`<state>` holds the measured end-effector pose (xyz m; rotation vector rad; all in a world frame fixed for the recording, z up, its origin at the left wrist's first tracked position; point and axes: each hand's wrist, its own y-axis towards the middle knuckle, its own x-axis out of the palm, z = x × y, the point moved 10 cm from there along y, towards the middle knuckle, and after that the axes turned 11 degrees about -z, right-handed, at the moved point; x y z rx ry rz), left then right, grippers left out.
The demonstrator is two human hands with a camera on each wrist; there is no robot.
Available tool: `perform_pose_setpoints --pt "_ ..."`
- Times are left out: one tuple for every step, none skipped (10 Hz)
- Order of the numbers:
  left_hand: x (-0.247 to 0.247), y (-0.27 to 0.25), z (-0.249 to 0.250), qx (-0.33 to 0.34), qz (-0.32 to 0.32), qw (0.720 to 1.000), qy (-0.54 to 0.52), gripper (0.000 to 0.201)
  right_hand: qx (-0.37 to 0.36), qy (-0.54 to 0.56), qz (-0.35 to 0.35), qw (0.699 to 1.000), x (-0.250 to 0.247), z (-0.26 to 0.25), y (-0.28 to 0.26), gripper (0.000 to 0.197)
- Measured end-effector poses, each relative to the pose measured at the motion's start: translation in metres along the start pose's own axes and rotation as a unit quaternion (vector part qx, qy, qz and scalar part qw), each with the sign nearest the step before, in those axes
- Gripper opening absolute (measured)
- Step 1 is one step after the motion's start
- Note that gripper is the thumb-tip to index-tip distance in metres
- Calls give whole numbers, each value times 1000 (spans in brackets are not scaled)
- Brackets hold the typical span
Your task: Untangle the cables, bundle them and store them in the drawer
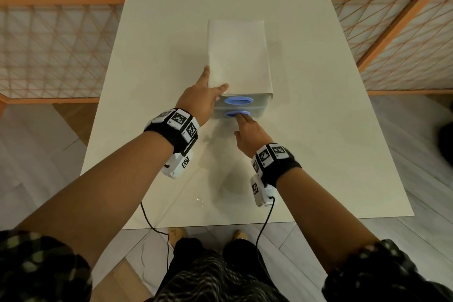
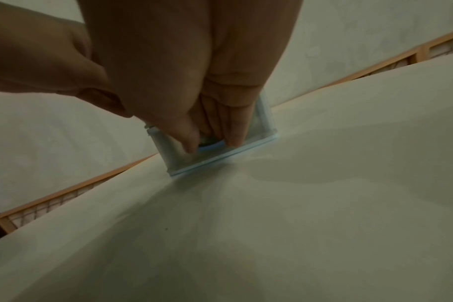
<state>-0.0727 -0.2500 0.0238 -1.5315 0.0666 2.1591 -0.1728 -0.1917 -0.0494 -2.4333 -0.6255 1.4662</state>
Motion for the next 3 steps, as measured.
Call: perform_pose_setpoints --pt "2 -4 1 -5 -9 1000 -11 44 5 -13 -29 999 7 3 -9 61" --pt "-2 -5 2 -13 -25 999 -25 47 -12 1 -10 1000 -1 2 -20 60" --pt "-15 -20 6 -21 -14 999 -45 68 -42 15 60 997 -20 -1 -52 50"
